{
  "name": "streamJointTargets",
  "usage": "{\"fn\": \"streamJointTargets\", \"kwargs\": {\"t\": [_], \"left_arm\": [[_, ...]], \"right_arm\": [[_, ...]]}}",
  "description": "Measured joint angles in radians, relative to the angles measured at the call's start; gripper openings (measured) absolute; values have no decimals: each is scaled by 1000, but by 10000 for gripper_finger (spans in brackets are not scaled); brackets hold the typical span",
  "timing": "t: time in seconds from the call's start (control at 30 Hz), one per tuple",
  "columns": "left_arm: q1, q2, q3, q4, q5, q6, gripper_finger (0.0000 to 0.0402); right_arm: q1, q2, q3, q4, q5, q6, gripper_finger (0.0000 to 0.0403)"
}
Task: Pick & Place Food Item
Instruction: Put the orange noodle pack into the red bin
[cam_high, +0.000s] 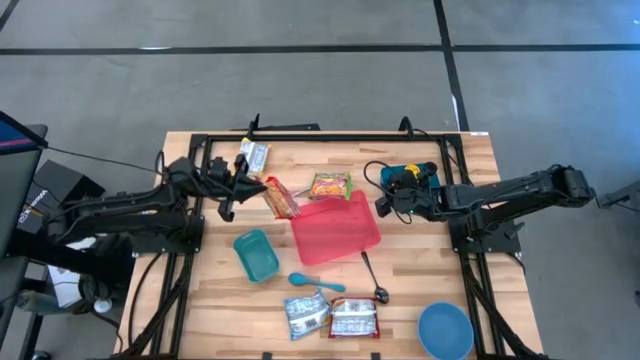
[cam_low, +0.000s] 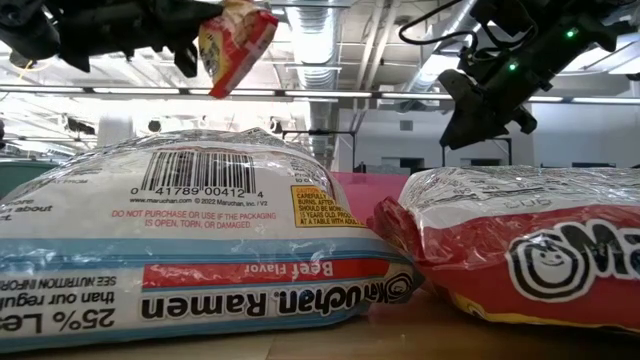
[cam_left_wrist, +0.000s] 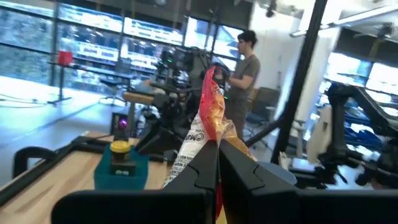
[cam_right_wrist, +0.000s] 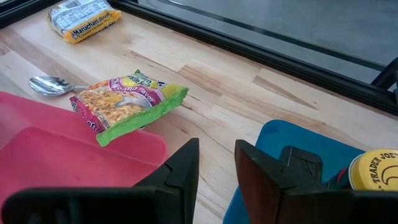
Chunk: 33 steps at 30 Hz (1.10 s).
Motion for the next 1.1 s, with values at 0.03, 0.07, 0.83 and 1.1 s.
{"fn": "streamJointTargets", "kwargs": {"t": [0.03,0.07,0.83,1.1], "left_arm": [[-13,3,0,2,-32,0,0],[-25,6,0,1,-67,1,0],[-202,324,0,224,-466,59,0],[-206,411,0,331,-471,24,0]], "right_arm": [[0,0,0,2,0,0,98],[0,0,0,4,0,0,98],[64,0,-1,220,1,-90,98],[129,0,-1,351,0,-160,98]]}}
